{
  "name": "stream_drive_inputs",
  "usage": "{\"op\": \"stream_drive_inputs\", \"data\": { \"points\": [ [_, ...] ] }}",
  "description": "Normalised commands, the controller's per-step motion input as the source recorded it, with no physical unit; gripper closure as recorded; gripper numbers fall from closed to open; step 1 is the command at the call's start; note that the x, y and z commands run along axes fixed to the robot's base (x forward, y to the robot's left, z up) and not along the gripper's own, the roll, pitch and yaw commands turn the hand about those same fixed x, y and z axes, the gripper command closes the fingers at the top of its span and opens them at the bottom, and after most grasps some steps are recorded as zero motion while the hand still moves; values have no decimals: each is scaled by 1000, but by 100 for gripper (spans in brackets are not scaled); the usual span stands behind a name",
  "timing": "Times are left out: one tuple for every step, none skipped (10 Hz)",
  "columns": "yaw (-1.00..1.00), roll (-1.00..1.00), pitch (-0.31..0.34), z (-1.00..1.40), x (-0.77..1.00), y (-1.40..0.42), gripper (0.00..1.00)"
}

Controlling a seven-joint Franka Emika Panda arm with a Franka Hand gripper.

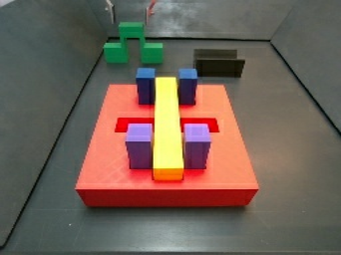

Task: Pick up the green object. Move up. Move to above the board. Insert the green object.
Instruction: Pick up the green object.

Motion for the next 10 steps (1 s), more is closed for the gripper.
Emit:
{"op": "stream_drive_inputs", "data": {
  "points": [
    [0,83,0,-286,-80,74,0],
    [0,89,0,-283,-57,103,0],
    [0,114,0,-283,-57,123,0],
    [0,130,0,-300,-31,97,0],
    [0,130,0,-309,-46,74,0],
    [0,129,0,-300,-31,57,0],
    [0,114,0,-269,-23,31,0],
    [0,94,0,-226,0,11,0],
    [0,11,1,-54,0,0,0],
    [0,10,0,-23,0,0,0]
  ]
}}
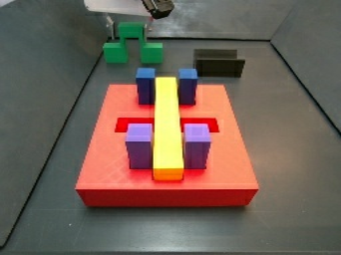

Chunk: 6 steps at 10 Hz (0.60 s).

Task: Pick up the green object. Move up. Move to above the board. Insert the green object.
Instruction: Pick up the green object.

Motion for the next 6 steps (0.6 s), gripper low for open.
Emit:
{"op": "stream_drive_inputs", "data": {
  "points": [
    [0,51,0,-137,-80,0,0],
    [0,89,0,-209,-37,0,0],
    [0,61,0,-160,0,0,0],
    [0,24,1,0,0,-103,0],
    [0,0,1,177,49,-160,0],
    [0,0,19,291,91,-151,0]
  ]
}}
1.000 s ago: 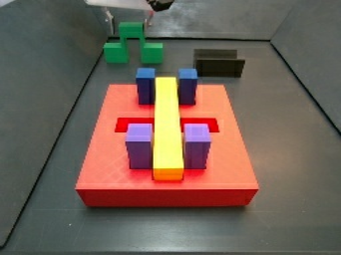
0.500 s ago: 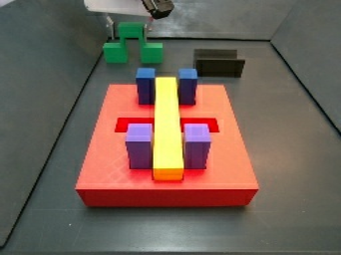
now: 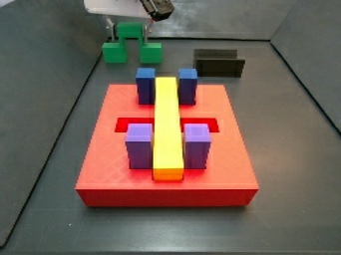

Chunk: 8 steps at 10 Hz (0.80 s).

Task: Pick up the green object. Move up. Move to above the board. Insert the green object.
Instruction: Pick up the green object.

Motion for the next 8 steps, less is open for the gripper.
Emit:
{"op": "stream_drive_inputs", "data": {
  "points": [
    [0,-16,-6,0,0,0,0],
    [0,0,-14,0,-94,17,0],
    [0,0,-3,0,-49,0,0],
    [0,0,0,0,0,0,0],
    [0,0,0,0,0,0,100],
    [0,0,0,0,0,0,100],
    [0,0,0,0,0,0,100],
    [0,0,0,0,0,0,100]
  ]
}}
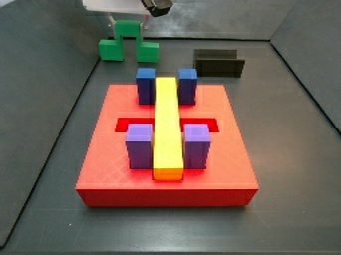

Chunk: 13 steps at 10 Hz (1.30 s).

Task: Pick up the green object. Move up. Move to above the board. Insert the green object.
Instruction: Pick up the green object, then move up.

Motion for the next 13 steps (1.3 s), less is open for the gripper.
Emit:
{"op": "stream_drive_inputs", "data": {
  "points": [
    [0,0,0,0,0,0,100],
    [0,0,0,0,0,0,100],
    [0,0,0,0,0,0,100],
    [0,0,0,0,0,0,100],
    [0,0,0,0,0,0,100],
    [0,0,0,0,0,0,100],
    [0,0,0,0,0,0,100],
    [0,0,0,0,0,0,100],
    [0,0,0,0,0,0,100],
    [0,0,0,0,0,0,100],
    [0,0,0,0,0,0,100],
    [0,0,0,0,0,0,100],
    [0,0,0,833,0,0,100]
  ]
}}
